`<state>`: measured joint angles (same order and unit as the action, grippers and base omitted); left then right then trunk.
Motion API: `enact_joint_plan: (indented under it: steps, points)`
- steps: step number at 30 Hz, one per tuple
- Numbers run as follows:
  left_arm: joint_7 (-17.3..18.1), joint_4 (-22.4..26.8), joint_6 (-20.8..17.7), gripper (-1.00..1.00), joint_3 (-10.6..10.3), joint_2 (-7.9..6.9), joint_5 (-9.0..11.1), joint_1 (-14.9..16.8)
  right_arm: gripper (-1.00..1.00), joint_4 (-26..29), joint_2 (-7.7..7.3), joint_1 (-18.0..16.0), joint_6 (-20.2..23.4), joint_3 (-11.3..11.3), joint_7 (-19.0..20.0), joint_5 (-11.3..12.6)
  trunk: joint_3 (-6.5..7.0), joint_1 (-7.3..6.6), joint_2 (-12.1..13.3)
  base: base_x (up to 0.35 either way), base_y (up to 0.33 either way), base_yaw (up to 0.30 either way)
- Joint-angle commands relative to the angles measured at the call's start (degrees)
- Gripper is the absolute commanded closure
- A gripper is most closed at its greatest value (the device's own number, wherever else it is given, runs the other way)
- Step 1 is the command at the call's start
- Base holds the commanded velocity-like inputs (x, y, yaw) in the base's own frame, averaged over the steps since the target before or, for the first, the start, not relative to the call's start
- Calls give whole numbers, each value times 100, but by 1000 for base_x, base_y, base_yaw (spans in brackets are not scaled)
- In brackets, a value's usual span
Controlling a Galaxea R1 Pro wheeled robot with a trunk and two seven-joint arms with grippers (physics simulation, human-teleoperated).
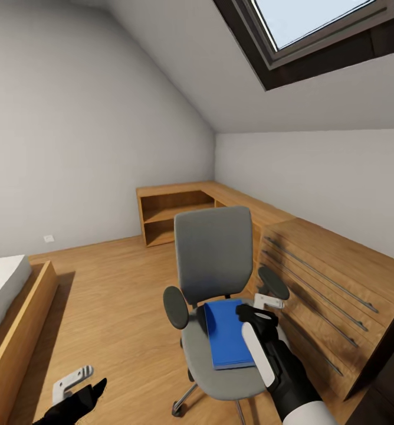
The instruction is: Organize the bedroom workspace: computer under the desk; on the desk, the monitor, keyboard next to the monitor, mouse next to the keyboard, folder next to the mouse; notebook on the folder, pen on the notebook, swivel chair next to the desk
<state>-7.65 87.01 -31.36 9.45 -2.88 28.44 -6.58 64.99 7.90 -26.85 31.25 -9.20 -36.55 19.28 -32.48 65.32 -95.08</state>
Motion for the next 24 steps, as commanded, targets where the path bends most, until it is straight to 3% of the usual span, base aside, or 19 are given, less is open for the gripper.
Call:
enact_joint_plan:
  steps: [1,3,8,16,18,19,24]
  points:
    - [-46,121,-136,-100,46,-2,64,-1,-100,5,-9,-5,13,-12,-48,51,-5,0,-3,0,0,2]
    - [-38,382,-414,-100,291,-4,82,-1,-100,-1,-33,-4,13,-12,-41,55,-5,0,-3,0,0,1]
    - [-23,528,-568,-100,473,-5,101,-1,-100,-36,-64,-4,12,-12,-42,57,-6,0,-3,0,0,0]
    - [-34,536,-607,-100,516,28,97,-1,-100,-55,-69,-4,10,-17,-44,62,-6,0,-3,34,0,0]
    - [-35,533,-600,-100,538,16,85,-1,-100,-155,-70,-4,10,-20,55,80,-6,0,-3,165,0,0]
    - [-43,528,-600,-100,549,16,71,-1,-100,-179,-70,-4,5,-9,425,77,-6,0,-3,136,0,0]
    - [-43,528,-600,-100,548,16,66,-1,-100,-179,-77,-4,4,0,435,67,-6,0,-3,228,0,0]
